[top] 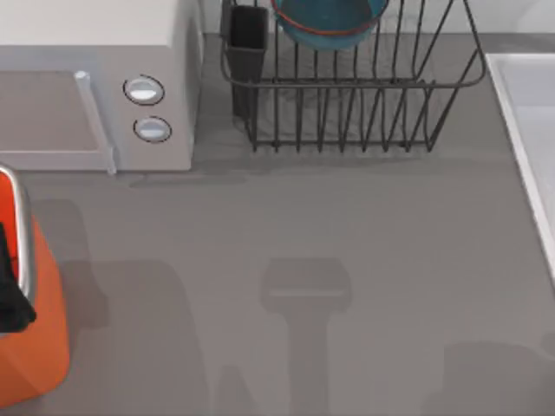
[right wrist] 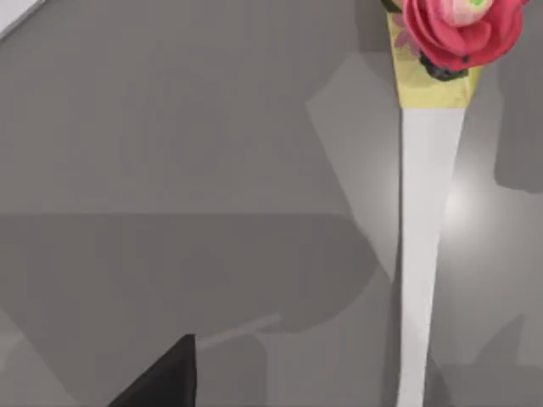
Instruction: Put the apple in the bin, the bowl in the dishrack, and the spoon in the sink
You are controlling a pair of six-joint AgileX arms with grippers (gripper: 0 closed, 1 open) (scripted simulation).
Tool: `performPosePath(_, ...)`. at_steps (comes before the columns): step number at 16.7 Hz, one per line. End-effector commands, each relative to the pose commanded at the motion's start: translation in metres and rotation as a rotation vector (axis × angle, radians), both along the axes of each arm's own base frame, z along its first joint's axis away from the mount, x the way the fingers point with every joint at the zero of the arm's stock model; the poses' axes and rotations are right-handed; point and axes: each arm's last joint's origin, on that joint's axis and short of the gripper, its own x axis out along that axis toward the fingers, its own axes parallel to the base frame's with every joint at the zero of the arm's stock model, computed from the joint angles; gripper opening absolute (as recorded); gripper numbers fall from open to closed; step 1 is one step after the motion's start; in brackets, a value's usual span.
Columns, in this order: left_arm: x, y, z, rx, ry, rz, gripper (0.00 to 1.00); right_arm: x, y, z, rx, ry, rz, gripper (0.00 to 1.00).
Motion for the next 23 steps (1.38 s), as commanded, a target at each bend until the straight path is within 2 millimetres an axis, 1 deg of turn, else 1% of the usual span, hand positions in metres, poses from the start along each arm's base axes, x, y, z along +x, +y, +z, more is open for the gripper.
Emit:
performPosePath(4, 0.0, 0.0, 0.0, 0.0, 0.0, 0.0, 1.0, 0.0, 0.0, -0.044, -0.002, -0.009, 0.001, 1.0)
performPosePath(6, 0.0, 0.0, 0.0, 0.0, 0.0, 0.0, 1.0, -0.003, 0.0, -0.058, -0.001, -0.004, 0.0, 1.0)
performPosePath(8, 0.0, 0.0, 0.0, 0.0, 0.0, 0.0, 1.0, -0.005, 0.001, -0.064, 0.0, 0.0, 0.0, 1.0)
performPosePath(12, 0.0, 0.0, 0.0, 0.0, 0.0, 0.0, 1.0, -0.005, 0.001, -0.064, 0.0, 0.0, 0.0, 1.0)
performPosePath(23, 0.0, 0.0, 0.0, 0.0, 0.0, 0.0, 1.0, -0.005, 0.001, -0.064, 0.0, 0.0, 0.0, 0.17)
